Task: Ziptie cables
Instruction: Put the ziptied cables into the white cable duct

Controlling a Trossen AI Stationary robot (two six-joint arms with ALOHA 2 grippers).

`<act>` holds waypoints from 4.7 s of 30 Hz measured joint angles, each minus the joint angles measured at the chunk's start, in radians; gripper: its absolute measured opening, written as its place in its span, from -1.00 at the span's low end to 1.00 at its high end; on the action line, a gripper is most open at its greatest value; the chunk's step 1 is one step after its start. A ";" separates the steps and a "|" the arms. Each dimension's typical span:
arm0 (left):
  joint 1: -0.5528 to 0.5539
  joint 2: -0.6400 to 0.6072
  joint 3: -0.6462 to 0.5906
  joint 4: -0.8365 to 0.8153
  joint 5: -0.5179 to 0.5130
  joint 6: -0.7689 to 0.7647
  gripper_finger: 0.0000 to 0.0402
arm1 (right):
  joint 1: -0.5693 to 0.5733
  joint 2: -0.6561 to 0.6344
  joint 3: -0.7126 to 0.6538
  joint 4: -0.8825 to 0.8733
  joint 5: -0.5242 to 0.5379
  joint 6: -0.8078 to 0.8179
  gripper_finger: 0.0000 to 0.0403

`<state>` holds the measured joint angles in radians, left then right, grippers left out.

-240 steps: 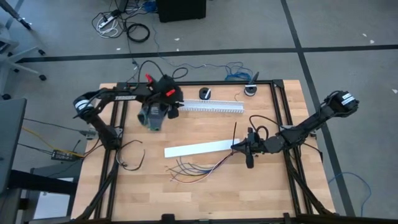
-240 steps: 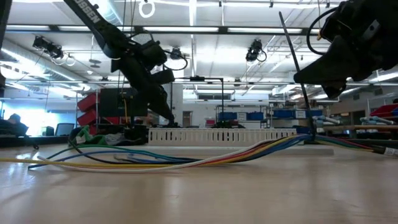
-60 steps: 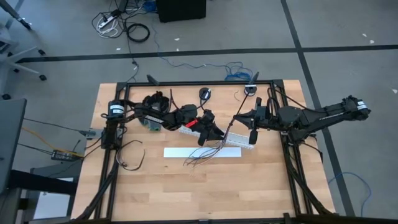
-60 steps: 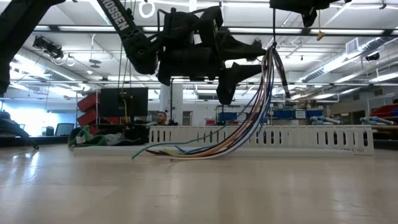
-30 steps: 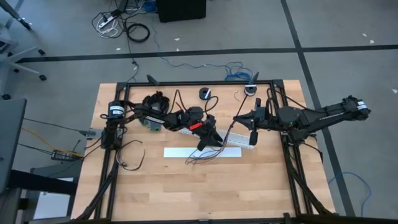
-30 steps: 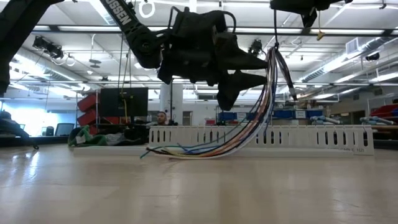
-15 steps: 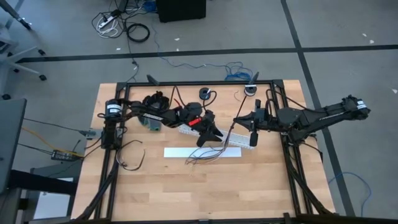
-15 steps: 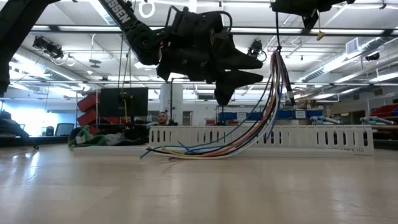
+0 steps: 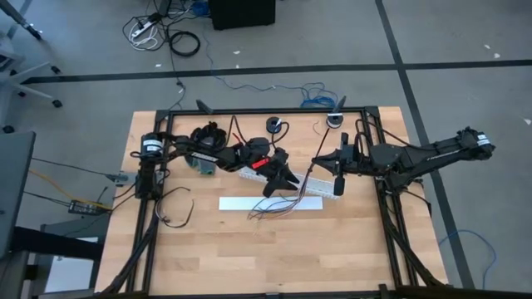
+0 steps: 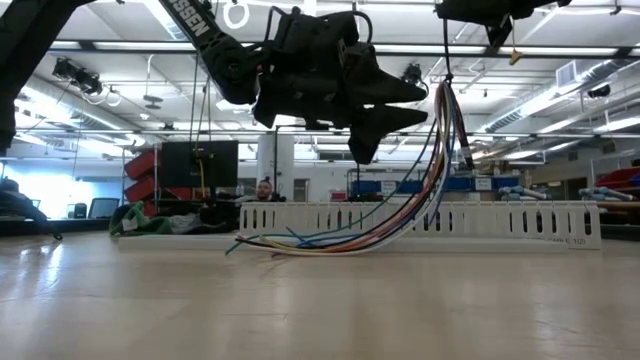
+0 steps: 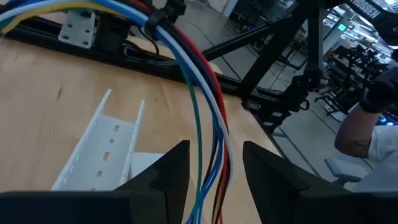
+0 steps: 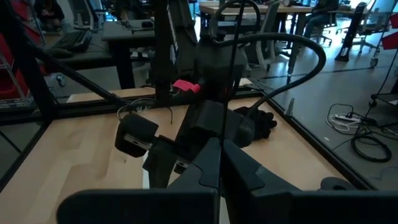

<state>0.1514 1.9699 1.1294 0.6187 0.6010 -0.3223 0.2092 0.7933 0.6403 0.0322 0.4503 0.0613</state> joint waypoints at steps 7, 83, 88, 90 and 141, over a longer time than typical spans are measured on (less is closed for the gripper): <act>-0.019 0.001 0.000 0.024 -0.042 0.001 -0.29 | 0.000 0.000 0.000 0.000 0.000 -0.001 -1.00; -0.060 0.002 0.054 0.015 -0.235 0.032 -0.97 | -0.063 0.089 -0.001 0.126 -0.011 -0.066 -1.00; -0.059 0.002 0.054 0.017 -0.236 0.031 -0.99 | -0.063 0.089 -0.001 0.126 -0.018 -0.071 -1.00; -0.058 0.002 0.054 0.018 -0.237 0.031 -0.99 | -0.063 0.089 -0.001 0.126 -0.026 -0.071 -0.99; -0.087 -0.411 0.054 -0.638 -0.531 0.314 -1.00 | 0.183 0.053 -0.001 -0.378 0.373 0.206 -0.43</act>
<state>0.0642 1.5590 1.1831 -0.0192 0.0704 -0.0082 0.3920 0.8466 0.6395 -0.3455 0.8236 0.2676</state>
